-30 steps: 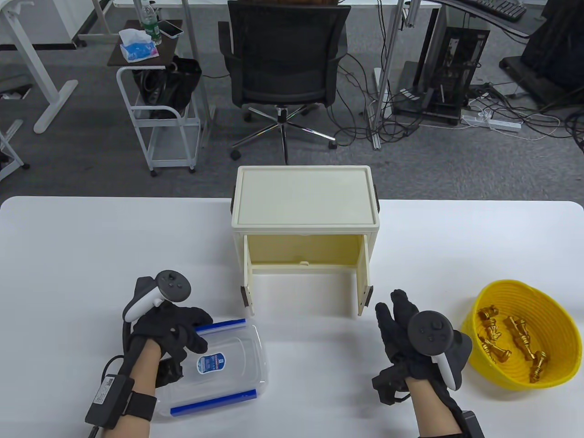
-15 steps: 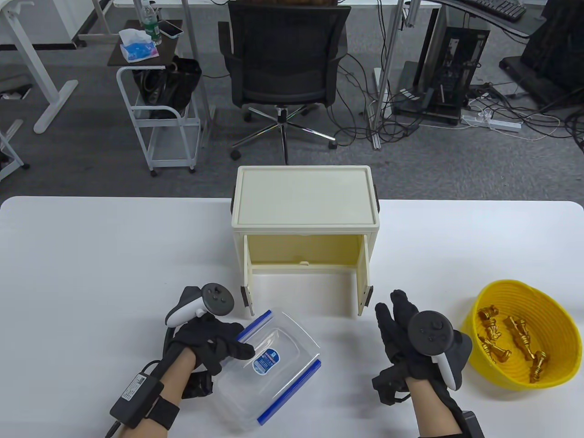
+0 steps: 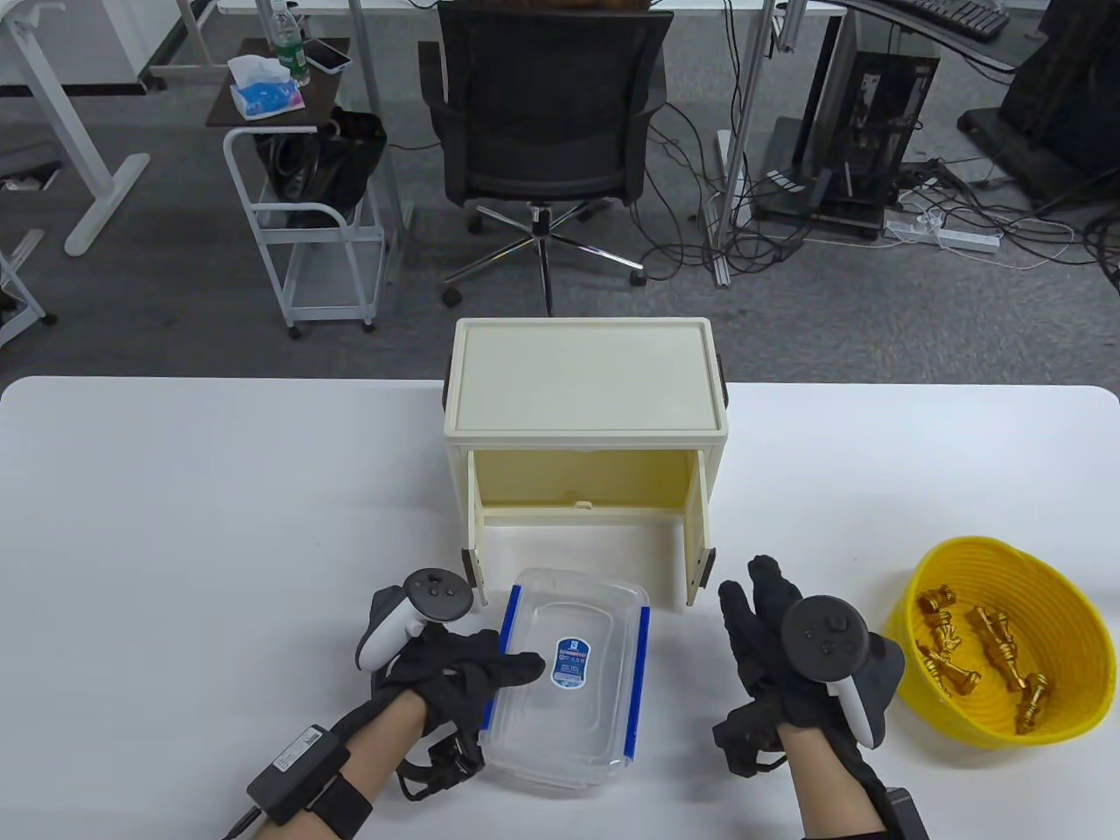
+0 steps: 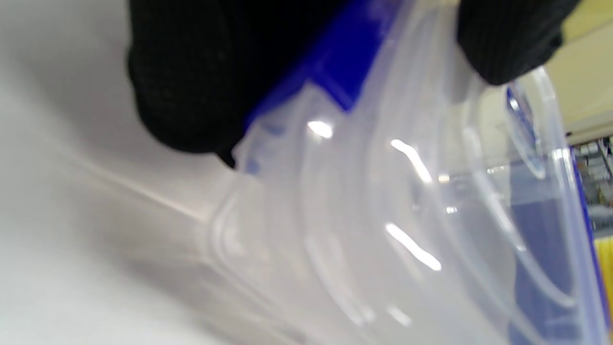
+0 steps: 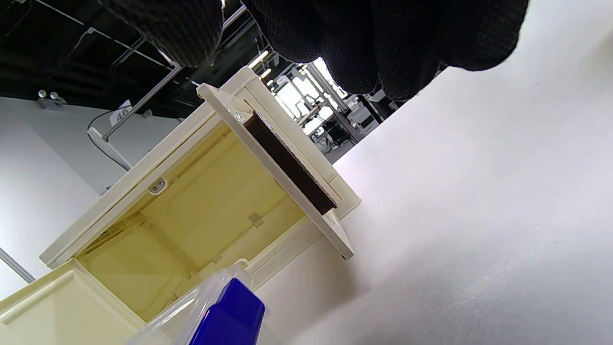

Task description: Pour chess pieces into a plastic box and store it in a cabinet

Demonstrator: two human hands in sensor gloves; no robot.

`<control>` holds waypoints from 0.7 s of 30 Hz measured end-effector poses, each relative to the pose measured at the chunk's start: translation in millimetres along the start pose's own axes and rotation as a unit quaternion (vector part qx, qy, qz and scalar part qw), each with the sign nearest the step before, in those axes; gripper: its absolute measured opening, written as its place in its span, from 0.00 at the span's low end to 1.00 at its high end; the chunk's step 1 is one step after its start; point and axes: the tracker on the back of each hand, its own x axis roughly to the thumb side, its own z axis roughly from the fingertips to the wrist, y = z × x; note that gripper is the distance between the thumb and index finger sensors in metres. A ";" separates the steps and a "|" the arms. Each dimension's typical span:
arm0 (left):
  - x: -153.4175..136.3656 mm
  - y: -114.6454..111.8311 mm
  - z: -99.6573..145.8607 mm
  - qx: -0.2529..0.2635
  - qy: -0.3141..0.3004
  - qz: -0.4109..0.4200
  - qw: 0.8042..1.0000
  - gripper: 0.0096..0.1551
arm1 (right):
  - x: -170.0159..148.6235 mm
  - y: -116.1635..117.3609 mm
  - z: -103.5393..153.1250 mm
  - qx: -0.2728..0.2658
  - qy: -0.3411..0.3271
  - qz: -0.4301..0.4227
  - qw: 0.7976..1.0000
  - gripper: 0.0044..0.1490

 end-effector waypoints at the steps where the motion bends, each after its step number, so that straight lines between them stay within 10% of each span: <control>1: 1.1 -3.6 1.1 0.014 0.000 0.007 1.000 0.50 | 0.1 0.1 0.1 -0.001 0.000 0.000 1.000 0.43; 11: 3.5 -14.2 3.1 0.052 -0.004 0.028 0.998 0.50 | 3.0 3.7 1.0 0.018 0.027 0.036 0.999 0.46; 21: -0.4 -20.7 21.0 0.104 0.012 -0.024 0.994 0.56 | 20.3 35.3 10.2 0.167 0.038 0.056 0.984 0.56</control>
